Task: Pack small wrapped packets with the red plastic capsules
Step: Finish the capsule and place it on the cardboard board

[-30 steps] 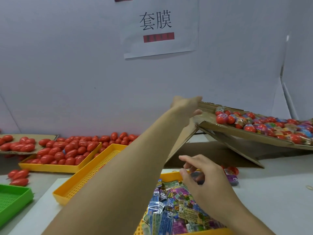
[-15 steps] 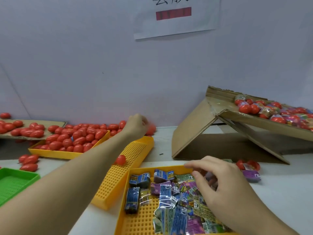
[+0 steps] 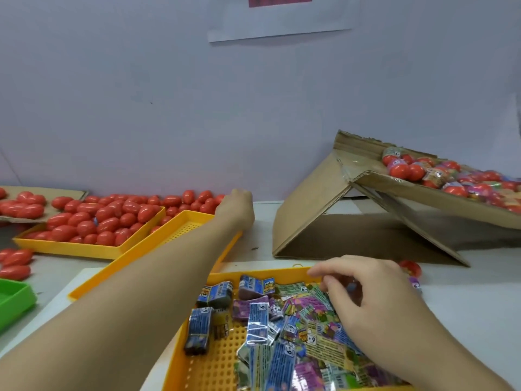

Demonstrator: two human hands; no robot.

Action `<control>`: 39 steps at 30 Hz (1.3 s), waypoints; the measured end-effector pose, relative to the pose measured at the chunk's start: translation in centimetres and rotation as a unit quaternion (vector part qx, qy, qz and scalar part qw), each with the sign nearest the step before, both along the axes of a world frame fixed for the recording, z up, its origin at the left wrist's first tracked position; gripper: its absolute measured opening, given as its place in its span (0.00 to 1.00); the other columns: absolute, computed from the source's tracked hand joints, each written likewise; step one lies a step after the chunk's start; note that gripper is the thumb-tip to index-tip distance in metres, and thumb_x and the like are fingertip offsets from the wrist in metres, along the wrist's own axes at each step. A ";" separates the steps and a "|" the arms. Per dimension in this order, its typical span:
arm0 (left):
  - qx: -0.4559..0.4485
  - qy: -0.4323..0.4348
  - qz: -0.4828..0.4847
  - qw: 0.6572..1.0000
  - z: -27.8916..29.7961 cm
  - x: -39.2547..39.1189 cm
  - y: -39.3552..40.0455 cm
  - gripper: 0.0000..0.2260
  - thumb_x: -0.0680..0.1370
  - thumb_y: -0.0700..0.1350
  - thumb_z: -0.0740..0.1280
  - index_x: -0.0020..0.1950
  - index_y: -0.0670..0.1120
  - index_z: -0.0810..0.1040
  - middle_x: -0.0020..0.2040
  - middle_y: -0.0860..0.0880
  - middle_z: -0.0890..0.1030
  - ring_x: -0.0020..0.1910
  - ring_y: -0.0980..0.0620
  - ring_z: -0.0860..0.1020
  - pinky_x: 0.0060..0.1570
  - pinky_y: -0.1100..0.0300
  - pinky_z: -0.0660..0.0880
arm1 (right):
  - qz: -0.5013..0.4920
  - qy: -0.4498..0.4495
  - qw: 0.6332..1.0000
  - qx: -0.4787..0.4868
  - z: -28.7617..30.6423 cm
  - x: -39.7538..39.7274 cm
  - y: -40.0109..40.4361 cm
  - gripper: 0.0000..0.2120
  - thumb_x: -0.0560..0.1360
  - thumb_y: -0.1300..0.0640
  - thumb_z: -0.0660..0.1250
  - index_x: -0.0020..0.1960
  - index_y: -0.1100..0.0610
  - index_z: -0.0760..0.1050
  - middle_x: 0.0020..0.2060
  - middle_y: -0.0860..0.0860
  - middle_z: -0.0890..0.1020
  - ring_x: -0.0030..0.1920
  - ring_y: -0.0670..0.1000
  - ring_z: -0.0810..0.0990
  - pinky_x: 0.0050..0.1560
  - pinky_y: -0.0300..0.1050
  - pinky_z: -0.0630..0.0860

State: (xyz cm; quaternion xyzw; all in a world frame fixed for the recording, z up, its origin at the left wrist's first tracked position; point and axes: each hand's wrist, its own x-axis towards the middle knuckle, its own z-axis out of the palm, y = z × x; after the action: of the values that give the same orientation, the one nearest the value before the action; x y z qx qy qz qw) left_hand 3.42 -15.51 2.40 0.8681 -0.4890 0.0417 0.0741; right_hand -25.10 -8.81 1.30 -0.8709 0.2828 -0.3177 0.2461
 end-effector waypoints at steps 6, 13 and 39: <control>-0.184 0.086 -0.046 0.978 1.4 -3.8 1.7 0.11 0.81 0.49 0.67 0.52 0.42 0.77 0.49 0.43 0.80 0.46 0.44 0.79 0.46 0.51 0.79 | -0.006 0.056 0.998 -0.010 0.6 -0.6 -0.3 0.09 0.78 0.53 0.67 0.47 0.41 0.83 0.39 0.33 0.81 0.48 0.34 0.77 0.44 0.28 0.75; -0.277 0.302 -0.086 0.908 1.7 -9.9 9.9 0.12 0.72 0.50 0.77 0.48 0.47 0.78 0.43 0.53 0.79 0.39 0.60 0.77 0.32 0.72 0.71 | 0.078 0.150 0.985 0.019 2.0 -1.2 1.3 0.06 0.71 0.41 0.73 0.43 0.42 0.83 0.37 0.35 0.81 0.42 0.39 0.78 0.37 0.38 0.76; -0.376 0.672 -0.037 0.637 -0.5 -12.4 16.6 0.14 0.76 0.27 0.64 0.56 0.43 0.77 0.58 0.39 0.73 0.47 0.48 0.83 0.50 0.54 0.83 | -0.004 0.119 0.989 0.088 1.9 0.1 2.1 0.07 0.73 0.51 0.75 0.36 0.45 0.85 0.34 0.38 0.84 0.39 0.38 0.82 0.36 0.35 0.78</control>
State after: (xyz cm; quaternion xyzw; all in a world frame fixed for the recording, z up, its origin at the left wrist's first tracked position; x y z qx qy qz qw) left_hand -8.99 1.06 1.86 0.5351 -0.2776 -0.3762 0.7037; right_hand -24.99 -6.69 3.21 -0.8764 0.3400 -0.1867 0.2854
